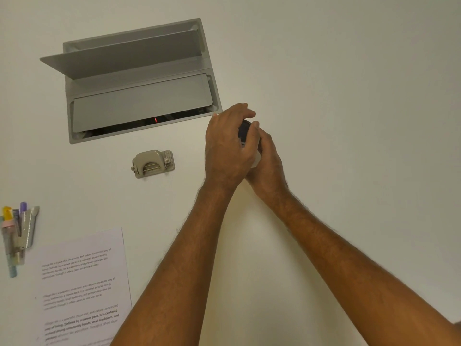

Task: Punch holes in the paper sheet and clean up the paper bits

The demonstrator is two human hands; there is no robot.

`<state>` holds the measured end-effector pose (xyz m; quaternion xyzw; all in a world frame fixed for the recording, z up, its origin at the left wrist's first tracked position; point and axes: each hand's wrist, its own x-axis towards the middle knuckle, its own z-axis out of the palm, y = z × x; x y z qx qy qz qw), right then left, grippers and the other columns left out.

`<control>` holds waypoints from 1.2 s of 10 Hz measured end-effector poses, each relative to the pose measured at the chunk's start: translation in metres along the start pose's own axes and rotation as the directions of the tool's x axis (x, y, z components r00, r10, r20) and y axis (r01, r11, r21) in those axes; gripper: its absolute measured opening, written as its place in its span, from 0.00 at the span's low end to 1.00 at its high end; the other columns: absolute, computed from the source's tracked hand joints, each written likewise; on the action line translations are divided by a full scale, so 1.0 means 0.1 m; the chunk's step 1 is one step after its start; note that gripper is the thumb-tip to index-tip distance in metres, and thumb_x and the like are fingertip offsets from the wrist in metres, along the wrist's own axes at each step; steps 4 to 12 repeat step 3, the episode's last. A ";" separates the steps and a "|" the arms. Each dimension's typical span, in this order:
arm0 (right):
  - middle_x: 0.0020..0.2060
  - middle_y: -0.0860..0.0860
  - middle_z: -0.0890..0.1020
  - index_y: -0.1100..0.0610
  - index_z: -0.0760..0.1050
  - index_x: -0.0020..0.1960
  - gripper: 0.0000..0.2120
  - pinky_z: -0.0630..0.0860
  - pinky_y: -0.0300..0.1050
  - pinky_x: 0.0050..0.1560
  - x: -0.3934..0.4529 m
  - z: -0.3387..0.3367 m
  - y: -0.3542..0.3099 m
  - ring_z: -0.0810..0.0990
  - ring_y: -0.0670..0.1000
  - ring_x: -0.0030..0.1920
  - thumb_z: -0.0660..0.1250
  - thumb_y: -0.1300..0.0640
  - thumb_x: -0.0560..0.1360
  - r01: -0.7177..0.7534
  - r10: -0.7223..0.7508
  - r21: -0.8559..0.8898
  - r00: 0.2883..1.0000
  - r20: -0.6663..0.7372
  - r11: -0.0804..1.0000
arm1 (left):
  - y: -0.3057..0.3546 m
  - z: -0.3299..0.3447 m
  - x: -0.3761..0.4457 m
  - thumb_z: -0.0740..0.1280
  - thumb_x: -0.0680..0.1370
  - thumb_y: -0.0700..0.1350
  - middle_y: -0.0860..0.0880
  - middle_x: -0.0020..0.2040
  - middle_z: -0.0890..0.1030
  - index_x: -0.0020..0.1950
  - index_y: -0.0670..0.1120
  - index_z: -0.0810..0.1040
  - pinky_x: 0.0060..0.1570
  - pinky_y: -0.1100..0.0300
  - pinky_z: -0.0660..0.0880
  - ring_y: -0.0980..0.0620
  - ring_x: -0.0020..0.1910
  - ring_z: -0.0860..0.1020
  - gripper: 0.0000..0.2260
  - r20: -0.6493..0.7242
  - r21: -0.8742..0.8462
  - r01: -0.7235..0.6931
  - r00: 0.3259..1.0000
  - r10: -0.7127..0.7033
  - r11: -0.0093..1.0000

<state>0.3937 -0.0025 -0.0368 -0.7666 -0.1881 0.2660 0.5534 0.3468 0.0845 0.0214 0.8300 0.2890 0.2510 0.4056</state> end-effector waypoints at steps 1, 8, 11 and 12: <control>0.75 0.51 0.72 0.54 0.61 0.80 0.54 0.76 0.48 0.71 -0.05 -0.03 -0.05 0.73 0.52 0.74 0.70 0.23 0.65 -0.002 0.003 -0.102 1.000 0.012 0.995 | 0.02 -0.13 -0.11 0.66 0.80 0.49 0.46 0.72 0.77 0.67 0.44 0.79 0.74 0.44 0.69 0.46 0.72 0.73 0.18 0.024 0.043 0.043 0.999 -0.044 0.998; 0.78 0.52 0.68 0.54 0.58 0.81 0.49 0.72 0.44 0.72 -0.33 -0.08 -0.21 0.69 0.52 0.77 0.79 0.41 0.70 0.020 -0.036 -0.311 0.998 -0.043 0.950 | -0.07 -0.43 -0.46 0.65 0.80 0.54 0.47 0.78 0.70 0.74 0.46 0.73 0.76 0.48 0.65 0.47 0.76 0.69 0.23 0.040 0.199 0.052 0.997 -0.061 0.979; 0.78 0.52 0.68 0.54 0.58 0.81 0.49 0.72 0.44 0.72 -0.33 -0.08 -0.21 0.69 0.52 0.77 0.79 0.41 0.70 0.020 -0.036 -0.311 0.998 -0.043 0.950 | -0.07 -0.43 -0.46 0.65 0.80 0.54 0.47 0.78 0.70 0.74 0.46 0.73 0.76 0.48 0.65 0.47 0.76 0.69 0.23 0.040 0.199 0.052 0.997 -0.061 0.979; 0.78 0.52 0.68 0.54 0.58 0.81 0.49 0.72 0.44 0.72 -0.33 -0.08 -0.21 0.69 0.52 0.77 0.79 0.41 0.70 0.020 -0.036 -0.311 0.998 -0.043 0.950 | -0.07 -0.43 -0.46 0.65 0.80 0.54 0.47 0.78 0.70 0.74 0.46 0.73 0.76 0.48 0.65 0.47 0.76 0.69 0.23 0.040 0.199 0.052 0.997 -0.061 0.979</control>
